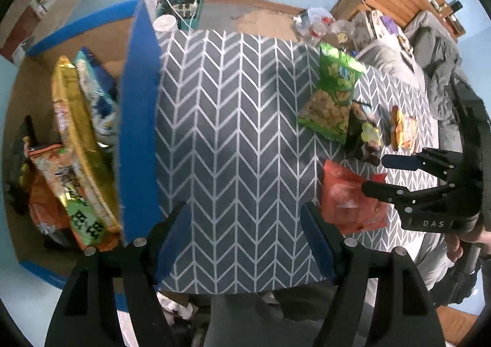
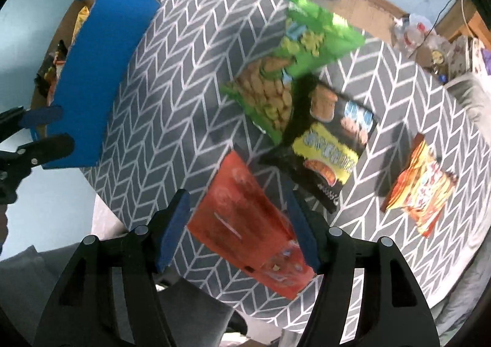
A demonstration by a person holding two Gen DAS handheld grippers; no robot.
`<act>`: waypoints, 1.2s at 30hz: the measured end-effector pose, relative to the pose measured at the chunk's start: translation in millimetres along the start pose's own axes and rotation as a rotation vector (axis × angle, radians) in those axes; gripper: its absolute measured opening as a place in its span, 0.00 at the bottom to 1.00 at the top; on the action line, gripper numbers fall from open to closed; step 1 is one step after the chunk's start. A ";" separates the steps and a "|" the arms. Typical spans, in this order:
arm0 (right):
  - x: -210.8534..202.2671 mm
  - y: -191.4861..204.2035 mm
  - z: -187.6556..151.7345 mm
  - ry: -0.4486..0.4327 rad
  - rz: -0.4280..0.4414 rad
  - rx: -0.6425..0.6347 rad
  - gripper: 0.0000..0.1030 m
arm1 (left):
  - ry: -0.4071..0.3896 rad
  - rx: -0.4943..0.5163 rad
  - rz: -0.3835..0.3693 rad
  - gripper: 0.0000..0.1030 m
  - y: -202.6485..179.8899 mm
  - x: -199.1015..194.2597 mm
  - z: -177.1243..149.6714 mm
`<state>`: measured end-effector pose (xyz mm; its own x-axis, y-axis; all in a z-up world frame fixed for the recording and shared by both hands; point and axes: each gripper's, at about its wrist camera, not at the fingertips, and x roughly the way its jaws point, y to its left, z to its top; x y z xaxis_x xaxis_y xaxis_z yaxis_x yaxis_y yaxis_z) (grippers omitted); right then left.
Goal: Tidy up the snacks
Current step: 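Move both tools back over the snacks on the table, then grasp the red-orange bag with the right tool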
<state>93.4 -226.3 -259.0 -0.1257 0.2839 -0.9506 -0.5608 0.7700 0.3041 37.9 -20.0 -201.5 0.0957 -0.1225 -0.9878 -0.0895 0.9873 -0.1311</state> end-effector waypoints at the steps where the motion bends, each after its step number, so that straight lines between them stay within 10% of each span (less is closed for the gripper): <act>1: 2.9 -2.1 -1.9 0.003 0.006 0.000 0.64 | 0.005 0.005 -0.004 0.73 -2.8 4.3 -0.3; 27: 34.6 -17.9 -88.1 0.105 0.042 0.151 0.71 | 0.113 0.075 -0.025 0.73 -11.8 54.2 -13.9; 36: 45.8 17.1 -86.5 0.049 -0.139 0.130 0.71 | 0.131 0.101 -0.035 0.73 -4.5 52.9 -23.2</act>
<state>7.3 -249.5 -302.7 -0.0952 0.1438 -0.9850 -0.4659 0.8680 0.1718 20.4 -33.3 -255.1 -0.0337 -0.1628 -0.9861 0.0125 0.9865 -0.1633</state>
